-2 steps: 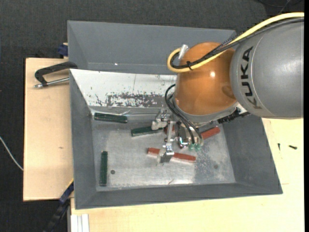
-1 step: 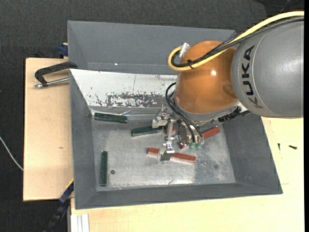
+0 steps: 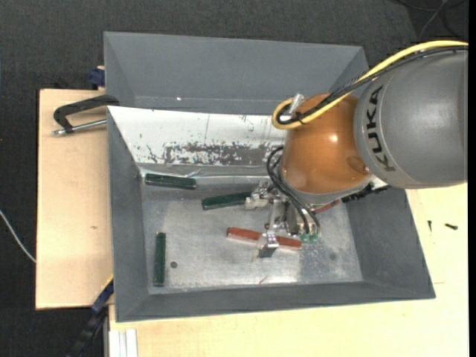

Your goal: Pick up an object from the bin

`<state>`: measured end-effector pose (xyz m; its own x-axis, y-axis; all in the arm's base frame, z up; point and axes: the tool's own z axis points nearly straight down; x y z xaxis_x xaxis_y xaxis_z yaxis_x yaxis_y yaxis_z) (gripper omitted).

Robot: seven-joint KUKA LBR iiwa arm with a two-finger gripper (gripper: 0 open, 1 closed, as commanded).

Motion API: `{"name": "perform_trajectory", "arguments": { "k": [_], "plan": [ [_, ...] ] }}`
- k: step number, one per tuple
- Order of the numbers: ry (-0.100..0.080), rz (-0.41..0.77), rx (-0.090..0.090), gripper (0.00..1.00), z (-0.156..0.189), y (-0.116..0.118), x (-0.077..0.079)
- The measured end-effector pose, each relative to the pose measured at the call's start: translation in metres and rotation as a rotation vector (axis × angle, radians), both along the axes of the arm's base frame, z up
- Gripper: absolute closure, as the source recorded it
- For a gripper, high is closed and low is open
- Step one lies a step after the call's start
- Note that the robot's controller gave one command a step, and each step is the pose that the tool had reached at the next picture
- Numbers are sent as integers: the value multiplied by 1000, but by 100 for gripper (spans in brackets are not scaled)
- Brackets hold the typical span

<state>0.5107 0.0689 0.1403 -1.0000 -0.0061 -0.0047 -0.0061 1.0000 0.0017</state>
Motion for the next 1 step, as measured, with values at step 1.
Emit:
{"name": "perform_trajectory", "arguments": {
  "k": [1],
  "plan": [
    [8, -39, -1, 0, -30, -15, 1]
  ]
}}
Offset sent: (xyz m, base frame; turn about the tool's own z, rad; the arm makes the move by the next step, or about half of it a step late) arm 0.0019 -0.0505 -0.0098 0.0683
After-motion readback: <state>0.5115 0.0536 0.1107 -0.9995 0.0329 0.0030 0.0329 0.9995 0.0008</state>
